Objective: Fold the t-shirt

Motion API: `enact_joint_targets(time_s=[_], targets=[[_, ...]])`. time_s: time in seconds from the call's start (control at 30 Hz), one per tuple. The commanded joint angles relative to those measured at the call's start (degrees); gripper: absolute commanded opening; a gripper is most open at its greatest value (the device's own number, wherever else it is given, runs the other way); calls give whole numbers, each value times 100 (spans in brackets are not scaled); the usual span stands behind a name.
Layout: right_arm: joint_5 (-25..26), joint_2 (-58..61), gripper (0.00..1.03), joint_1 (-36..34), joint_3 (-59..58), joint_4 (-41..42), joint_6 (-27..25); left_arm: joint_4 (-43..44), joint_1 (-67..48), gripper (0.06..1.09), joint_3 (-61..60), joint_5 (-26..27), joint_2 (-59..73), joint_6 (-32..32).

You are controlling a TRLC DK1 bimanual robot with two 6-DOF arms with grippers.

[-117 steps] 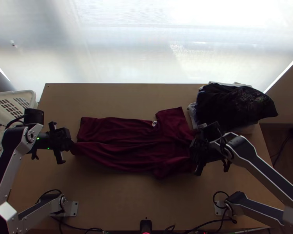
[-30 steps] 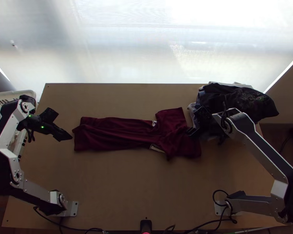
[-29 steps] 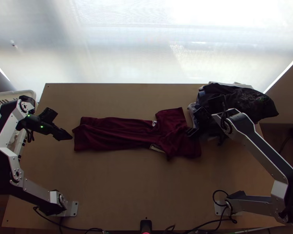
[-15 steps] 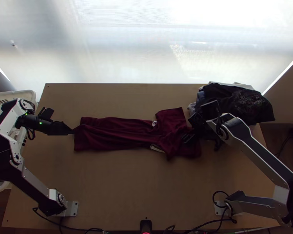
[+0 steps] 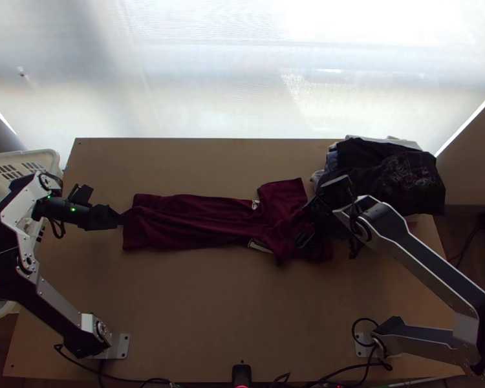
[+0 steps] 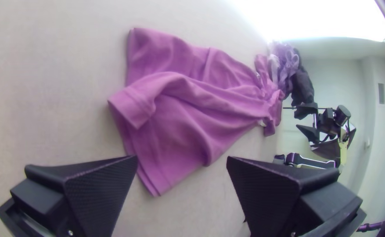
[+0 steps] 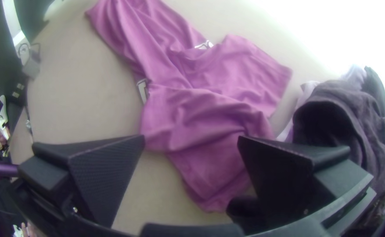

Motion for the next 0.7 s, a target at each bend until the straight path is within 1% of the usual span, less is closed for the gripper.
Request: enact_joint_targets(time_s=[0.0,0.27,0.4,0.57,0.67], targets=[[1,-35,98,64,5,21,0,452,47,104,-222,1,265,-54],[9,-79,98,99,14,21,-18,725,223,104,-213,10,537,-63],[9,-70,98,90,40,21,-26,725,425,104,-90,10,722,-98],[9,-53,98,99,67,21,-53,707,425,104,-90,124,906,-98],[9,-53,98,90,58,21,-79,593,364,104,-55,300,933,-151]])
